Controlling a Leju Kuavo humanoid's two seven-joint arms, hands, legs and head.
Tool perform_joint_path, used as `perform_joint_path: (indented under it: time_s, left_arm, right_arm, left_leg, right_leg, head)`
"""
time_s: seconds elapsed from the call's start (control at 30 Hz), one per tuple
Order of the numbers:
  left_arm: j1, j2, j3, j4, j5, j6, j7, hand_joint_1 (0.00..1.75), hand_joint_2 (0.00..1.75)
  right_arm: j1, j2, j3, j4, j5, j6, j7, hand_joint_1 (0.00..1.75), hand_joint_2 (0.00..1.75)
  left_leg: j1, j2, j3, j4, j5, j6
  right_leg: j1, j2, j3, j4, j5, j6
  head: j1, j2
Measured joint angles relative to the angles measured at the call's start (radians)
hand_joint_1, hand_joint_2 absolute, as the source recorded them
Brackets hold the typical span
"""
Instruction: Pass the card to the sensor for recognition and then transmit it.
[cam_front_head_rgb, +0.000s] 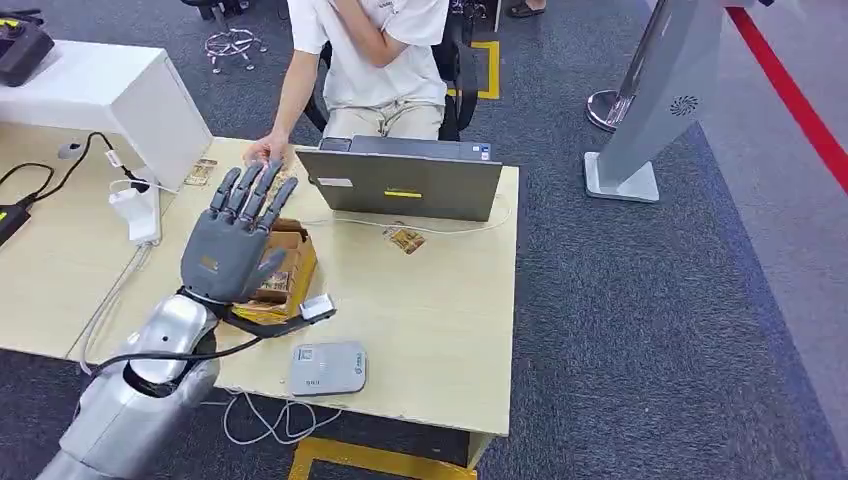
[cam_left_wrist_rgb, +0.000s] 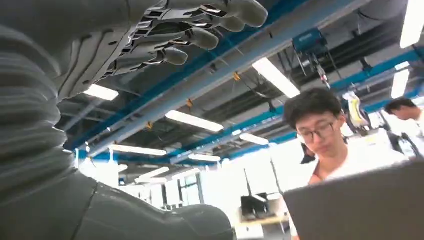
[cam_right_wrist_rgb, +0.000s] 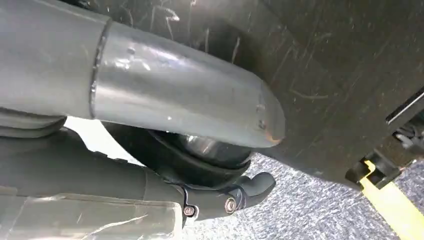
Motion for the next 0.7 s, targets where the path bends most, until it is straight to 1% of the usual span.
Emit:
perform_joint_path:
  time_s: [0.07, 0.13, 0.23, 0.37, 0.5, 0.7]
  left_arm:
    - [0.055, 0.019, 0.000, -0.032, 0.014, -0.030, 0.005, 0.00, 1.75]
    - [0.096, 0.034, 0.000, -0.043, 0.022, -0.072, 0.013, 0.00, 1.75]
    - [0.122, 0.044, 0.000, -0.038, 0.008, -0.102, 0.034, 0.00, 1.75]
    - [0.124, 0.050, 0.000, -0.008, -0.012, -0.111, 0.051, 0.00, 1.75]
    - [0.133, 0.050, 0.000, 0.030, -0.011, -0.114, 0.054, 0.00, 1.75]
    - [0.141, 0.050, 0.000, 0.053, -0.012, -0.115, 0.055, 0.00, 1.75]
  right_arm:
    - [0.000, 0.000, -0.009, 0.002, -0.007, 0.000, 0.000, 0.00, 0.00]
    - [0.000, 0.000, -0.017, 0.003, -0.010, 0.000, 0.000, 0.00, 0.00]
    - [0.000, 0.000, -0.022, 0.003, -0.008, 0.000, 0.000, 0.00, 0.00]
    - [0.000, 0.000, -0.027, 0.003, -0.007, 0.000, 0.000, 0.00, 0.00]
    - [0.001, 0.000, -0.034, 0.005, -0.007, 0.000, 0.001, 0.00, 0.00]
    - [0.001, -0.001, -0.039, 0.005, -0.007, 0.000, 0.001, 0.00, 0.00]
  left_leg:
    - [0.000, 0.000, 0.000, 0.000, 0.000, 0.000]
    - [0.000, 0.000, 0.000, 0.000, 0.000, 0.000]
    - [0.000, -0.001, 0.000, 0.000, 0.000, 0.000]
    - [0.000, -0.001, 0.000, 0.000, 0.000, 0.000]
    - [0.000, -0.001, 0.000, 0.000, 0.000, 0.000]
    - [0.000, -0.001, -0.001, 0.000, 0.000, 0.000]
  right_leg:
    - [0.000, 0.000, -0.001, 0.000, 0.000, 0.000]
    - [0.000, -0.001, -0.003, -0.001, -0.001, 0.000]
    - [0.000, -0.002, -0.002, -0.001, -0.001, 0.000]
    - [0.000, -0.002, -0.002, -0.001, -0.001, 0.001]
    - [0.000, -0.002, -0.002, -0.001, -0.001, 0.001]
    - [0.000, -0.002, 0.000, -0.001, -0.001, 0.001]
  head:
    - [0.000, 0.000]
    - [0.000, 0.000]
    - [0.000, 0.000]
    - [0.000, 0.000]
    - [0.000, 0.000]
    - [0.000, 0.000]
